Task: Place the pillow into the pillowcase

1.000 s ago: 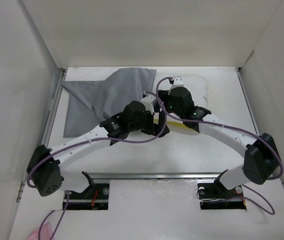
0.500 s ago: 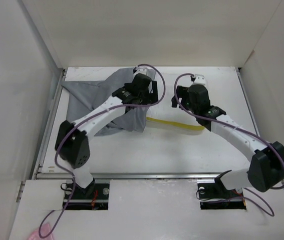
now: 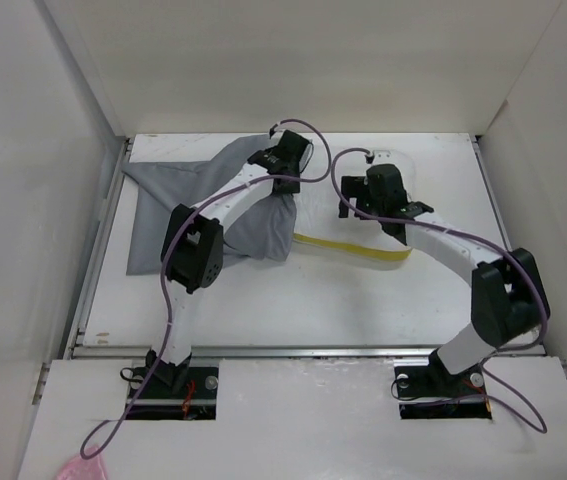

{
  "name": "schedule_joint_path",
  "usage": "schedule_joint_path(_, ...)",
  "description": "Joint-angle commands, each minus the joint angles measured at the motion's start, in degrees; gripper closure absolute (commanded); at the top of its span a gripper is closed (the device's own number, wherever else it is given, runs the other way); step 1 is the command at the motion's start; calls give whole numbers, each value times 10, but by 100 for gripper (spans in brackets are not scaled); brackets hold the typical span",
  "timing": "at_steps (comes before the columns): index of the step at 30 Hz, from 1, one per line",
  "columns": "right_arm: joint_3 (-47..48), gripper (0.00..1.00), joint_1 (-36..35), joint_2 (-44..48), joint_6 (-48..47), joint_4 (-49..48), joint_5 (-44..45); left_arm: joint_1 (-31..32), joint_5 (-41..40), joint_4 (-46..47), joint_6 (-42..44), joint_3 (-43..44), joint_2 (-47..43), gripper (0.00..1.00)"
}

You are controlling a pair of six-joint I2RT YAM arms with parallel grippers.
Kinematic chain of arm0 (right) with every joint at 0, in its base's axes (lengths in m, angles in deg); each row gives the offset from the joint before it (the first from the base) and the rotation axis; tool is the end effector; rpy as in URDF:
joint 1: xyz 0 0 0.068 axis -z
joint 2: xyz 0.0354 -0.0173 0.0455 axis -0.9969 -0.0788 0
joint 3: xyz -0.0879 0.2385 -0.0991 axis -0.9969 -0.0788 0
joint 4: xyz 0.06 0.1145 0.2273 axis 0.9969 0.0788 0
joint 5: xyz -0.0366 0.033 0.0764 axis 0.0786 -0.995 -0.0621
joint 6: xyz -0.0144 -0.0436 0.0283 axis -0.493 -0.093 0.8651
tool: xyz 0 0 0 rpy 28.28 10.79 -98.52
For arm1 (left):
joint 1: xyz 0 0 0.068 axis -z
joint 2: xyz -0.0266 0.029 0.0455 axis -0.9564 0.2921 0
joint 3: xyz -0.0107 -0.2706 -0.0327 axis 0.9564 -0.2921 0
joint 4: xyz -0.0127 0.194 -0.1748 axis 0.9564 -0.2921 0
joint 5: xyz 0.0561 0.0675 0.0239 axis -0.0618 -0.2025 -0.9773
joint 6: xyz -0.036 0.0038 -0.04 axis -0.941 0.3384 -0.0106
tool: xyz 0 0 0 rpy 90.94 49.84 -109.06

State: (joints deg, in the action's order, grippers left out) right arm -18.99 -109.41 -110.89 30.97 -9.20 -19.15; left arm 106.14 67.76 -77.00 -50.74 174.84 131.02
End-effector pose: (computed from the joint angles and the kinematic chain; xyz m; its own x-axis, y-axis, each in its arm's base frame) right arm 0.3221 0.1357 0.2543 -0.5655 0.0481 -0.8233 -0.1040 0.9862 0.1290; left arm 0.4210 -0.2606 0.2557 -0.6739 0.0033 -0.7388 0.0643 0.9965 -0.0542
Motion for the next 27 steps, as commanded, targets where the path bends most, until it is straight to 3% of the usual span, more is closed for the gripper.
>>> schedule_joint_path(1, 64, 0, 6, -30, -30, -41, -30, 3, -24, -29, 13, 45, 8, 55)
schedule_joint_path(3, 83, 0, 6, -65, -36, -41, -45, 3, -24, -29, 13, 60, 13, 66)
schedule_joint_path(6, 115, 0, 6, -106, -42, -41, -45, -2, -24, -29, 13, 74, 20, 96)
schedule_joint_path(7, 126, 0, 6, -115, -42, -41, -51, -3, -24, -29, 13, 79, 20, 100)
schedule_joint_path(13, 160, 2, 6, -196, -47, -58, -101, -3, 56, 0, 55, 74, 0, 100)
schedule_joint_path(16, 171, 31, 1, -230, -37, -72, -135, -3, 127, 27, 71, 53, -25, 100)
schedule_joint_path(17, 171, 62, 1, -230, -31, -80, -135, 4, 141, 42, 77, 41, -31, 100)
schedule_joint_path(18, 164, 85, -4, -238, -31, -93, -140, 11, 154, 47, 85, 41, -37, 100)
schedule_joint_path(19, 164, 100, -4, -238, -31, -93, -140, 12, 177, 47, 92, 41, -37, 100)
schedule_joint_path(21, 138, 100, -4, -231, -31, -121, -164, 26, 192, 59, 97, 41, -42, 100)
schedule_joint_path(27, 20, 100, -4, -80, 4, -309, -221, 32, 339, 72, 92, 91, -49, 100)
